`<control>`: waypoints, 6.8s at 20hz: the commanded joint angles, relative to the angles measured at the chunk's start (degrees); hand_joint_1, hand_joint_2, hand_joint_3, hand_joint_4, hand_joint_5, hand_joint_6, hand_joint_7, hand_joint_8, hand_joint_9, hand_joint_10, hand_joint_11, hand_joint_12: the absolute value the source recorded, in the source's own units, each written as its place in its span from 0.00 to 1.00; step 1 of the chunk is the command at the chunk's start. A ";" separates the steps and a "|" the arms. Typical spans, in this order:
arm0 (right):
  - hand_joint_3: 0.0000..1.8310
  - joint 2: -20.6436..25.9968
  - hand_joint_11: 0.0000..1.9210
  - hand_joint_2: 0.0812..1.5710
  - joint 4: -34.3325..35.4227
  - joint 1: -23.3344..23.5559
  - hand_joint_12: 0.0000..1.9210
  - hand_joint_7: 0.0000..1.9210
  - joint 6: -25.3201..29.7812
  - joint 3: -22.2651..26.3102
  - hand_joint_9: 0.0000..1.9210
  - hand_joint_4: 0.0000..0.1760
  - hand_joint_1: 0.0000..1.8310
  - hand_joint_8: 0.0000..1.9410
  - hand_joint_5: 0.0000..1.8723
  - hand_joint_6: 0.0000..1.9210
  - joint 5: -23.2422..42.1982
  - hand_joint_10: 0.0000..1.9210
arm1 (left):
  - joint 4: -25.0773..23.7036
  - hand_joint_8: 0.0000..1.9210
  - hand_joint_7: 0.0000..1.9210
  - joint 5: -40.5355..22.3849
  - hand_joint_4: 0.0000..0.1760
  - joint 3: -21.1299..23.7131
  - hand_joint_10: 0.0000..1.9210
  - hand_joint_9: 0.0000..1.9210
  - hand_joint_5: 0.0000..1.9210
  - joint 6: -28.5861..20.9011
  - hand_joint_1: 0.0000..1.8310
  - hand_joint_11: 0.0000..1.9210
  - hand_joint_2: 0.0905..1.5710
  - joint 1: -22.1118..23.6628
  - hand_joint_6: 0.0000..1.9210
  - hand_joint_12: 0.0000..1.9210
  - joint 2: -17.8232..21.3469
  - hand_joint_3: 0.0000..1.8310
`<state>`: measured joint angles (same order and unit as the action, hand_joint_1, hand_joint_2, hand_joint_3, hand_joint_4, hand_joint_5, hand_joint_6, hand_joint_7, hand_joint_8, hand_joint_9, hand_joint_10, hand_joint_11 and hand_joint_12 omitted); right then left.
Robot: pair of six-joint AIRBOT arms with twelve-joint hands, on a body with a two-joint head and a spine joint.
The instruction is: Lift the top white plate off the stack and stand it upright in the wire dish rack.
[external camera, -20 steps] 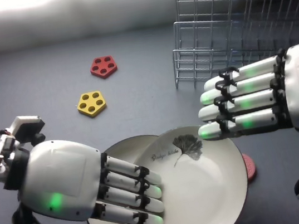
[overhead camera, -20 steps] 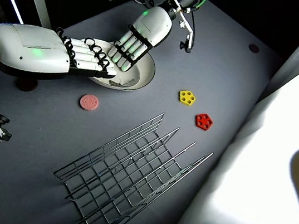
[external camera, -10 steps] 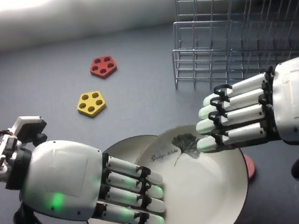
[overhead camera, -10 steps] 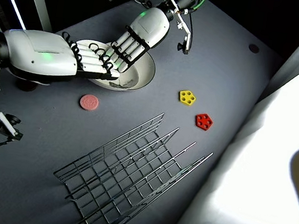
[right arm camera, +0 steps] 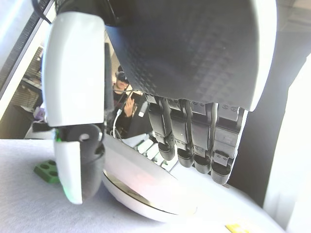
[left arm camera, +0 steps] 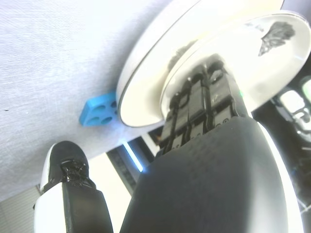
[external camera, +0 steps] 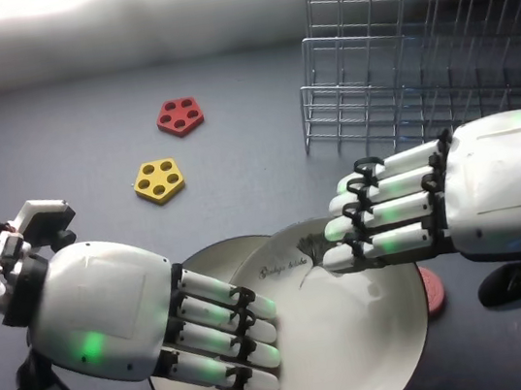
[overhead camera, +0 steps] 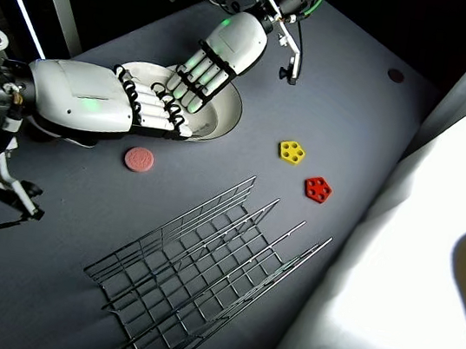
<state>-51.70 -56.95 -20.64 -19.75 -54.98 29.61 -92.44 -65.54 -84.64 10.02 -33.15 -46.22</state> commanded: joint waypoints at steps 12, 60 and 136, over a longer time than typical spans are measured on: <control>0.00 -0.96 0.09 0.62 4.28 3.00 0.03 0.09 -1.06 1.63 0.08 0.00 0.63 0.00 0.11 0.00 0.86 0.00 | 3.93 0.00 0.02 -2.58 0.00 0.83 0.00 0.02 0.02 -0.02 0.20 0.02 0.59 1.63 0.00 0.04 -0.18 0.00; 0.00 -7.05 0.52 0.64 13.99 2.03 0.69 0.66 -10.58 2.65 0.62 0.00 0.82 0.12 0.54 0.47 1.82 0.30 | 11.97 0.00 0.02 -6.08 0.00 -5.63 0.01 0.02 0.03 -4.44 0.22 0.03 0.59 2.62 0.00 0.04 2.88 0.00; 0.00 -7.05 0.52 0.66 22.34 21.88 0.69 0.54 -2.21 -13.17 0.59 0.00 0.82 0.34 0.49 0.54 11.42 0.35 | 27.40 0.00 0.02 -15.00 0.00 -14.63 0.00 0.03 0.01 -11.46 0.20 0.03 0.60 1.34 0.00 0.05 10.36 0.00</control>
<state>-59.44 -38.04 -0.05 -21.54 -68.05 34.06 -70.06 -76.84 -99.22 -1.37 -33.04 -36.53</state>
